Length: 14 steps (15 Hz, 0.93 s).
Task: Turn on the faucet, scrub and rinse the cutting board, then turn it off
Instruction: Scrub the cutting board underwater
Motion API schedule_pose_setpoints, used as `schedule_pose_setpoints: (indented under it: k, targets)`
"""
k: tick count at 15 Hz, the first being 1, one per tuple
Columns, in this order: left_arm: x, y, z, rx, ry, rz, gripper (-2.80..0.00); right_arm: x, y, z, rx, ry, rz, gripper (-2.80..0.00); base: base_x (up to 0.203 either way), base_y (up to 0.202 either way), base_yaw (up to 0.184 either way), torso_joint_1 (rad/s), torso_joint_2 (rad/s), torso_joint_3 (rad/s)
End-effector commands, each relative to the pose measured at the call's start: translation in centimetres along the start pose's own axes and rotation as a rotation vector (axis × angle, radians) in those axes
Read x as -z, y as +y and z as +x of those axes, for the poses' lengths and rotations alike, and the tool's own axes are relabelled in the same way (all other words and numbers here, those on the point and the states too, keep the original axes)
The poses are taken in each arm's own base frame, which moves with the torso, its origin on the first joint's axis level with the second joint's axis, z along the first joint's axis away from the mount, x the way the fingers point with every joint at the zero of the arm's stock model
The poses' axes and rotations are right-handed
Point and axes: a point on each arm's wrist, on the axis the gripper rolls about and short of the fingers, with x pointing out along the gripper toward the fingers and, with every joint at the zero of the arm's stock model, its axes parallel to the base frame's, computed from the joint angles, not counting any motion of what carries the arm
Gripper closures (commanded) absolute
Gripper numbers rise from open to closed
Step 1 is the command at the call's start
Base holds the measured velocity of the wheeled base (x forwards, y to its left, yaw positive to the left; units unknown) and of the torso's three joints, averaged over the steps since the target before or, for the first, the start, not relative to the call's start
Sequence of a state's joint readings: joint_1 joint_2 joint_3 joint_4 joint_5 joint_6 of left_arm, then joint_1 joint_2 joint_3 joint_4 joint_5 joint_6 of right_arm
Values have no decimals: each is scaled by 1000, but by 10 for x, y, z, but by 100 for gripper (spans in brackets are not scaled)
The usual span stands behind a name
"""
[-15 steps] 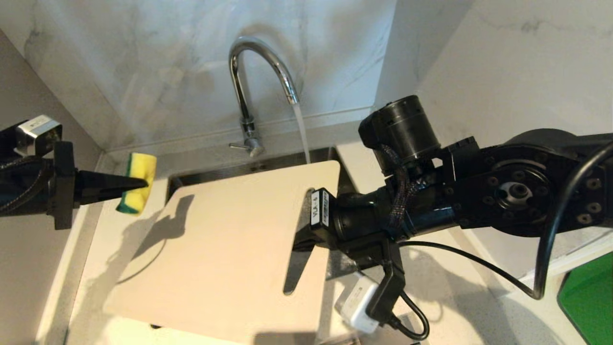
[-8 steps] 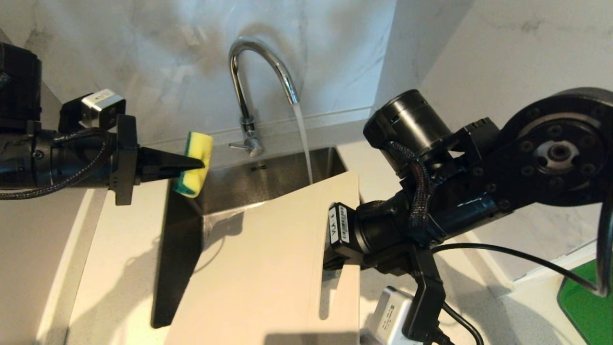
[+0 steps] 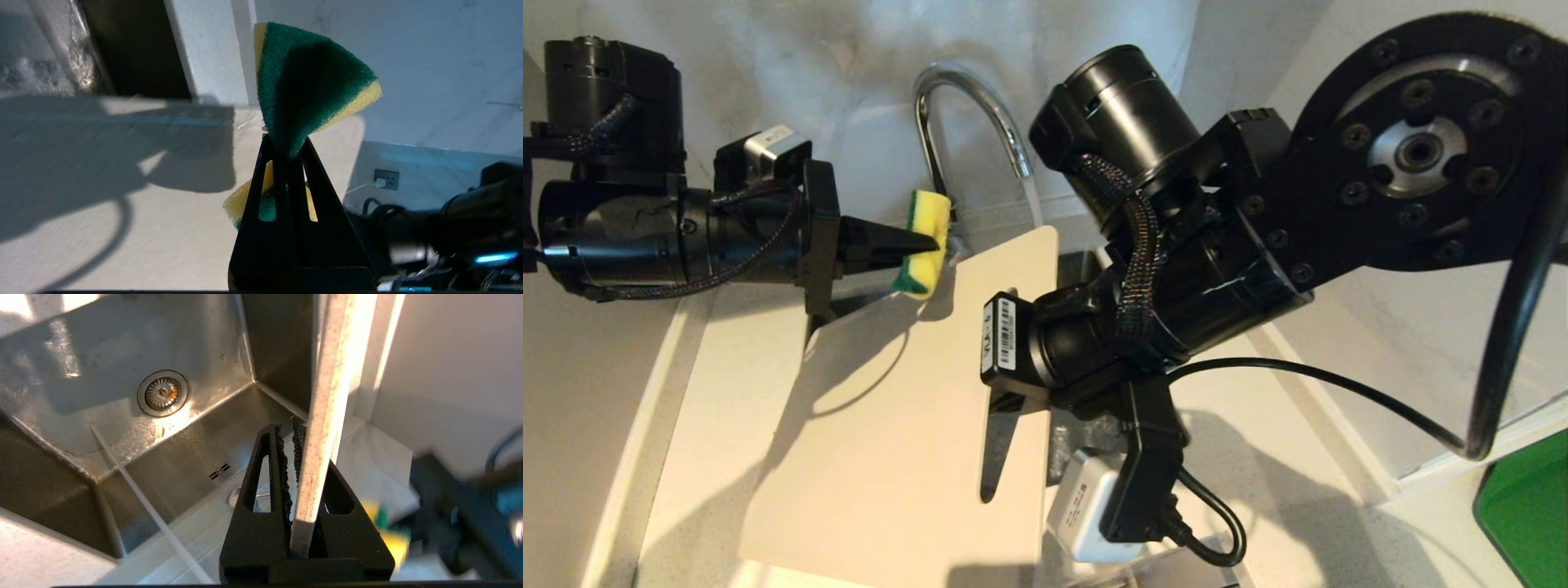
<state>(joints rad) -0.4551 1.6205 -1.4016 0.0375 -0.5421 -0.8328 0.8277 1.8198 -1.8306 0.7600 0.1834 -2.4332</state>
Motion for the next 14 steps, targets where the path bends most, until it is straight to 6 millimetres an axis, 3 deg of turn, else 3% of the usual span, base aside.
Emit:
schedule_pose_setpoints:
  k: [1,8,14]
  targets:
    - [-6,2,6,4,-5,-3,0,-4,-5,15,-13,-30,-27,0,0,0,0,0,0,0]
    - [-5,16,22,-26,25,-25,0,-3,-4,17,-23,-28,-31,0,0,0,0,0,0,0]
    - [-3,29,33,-54,49,-39,0,-2,-8,2,-2,7,-38,0,0,0,0,0,0,0]
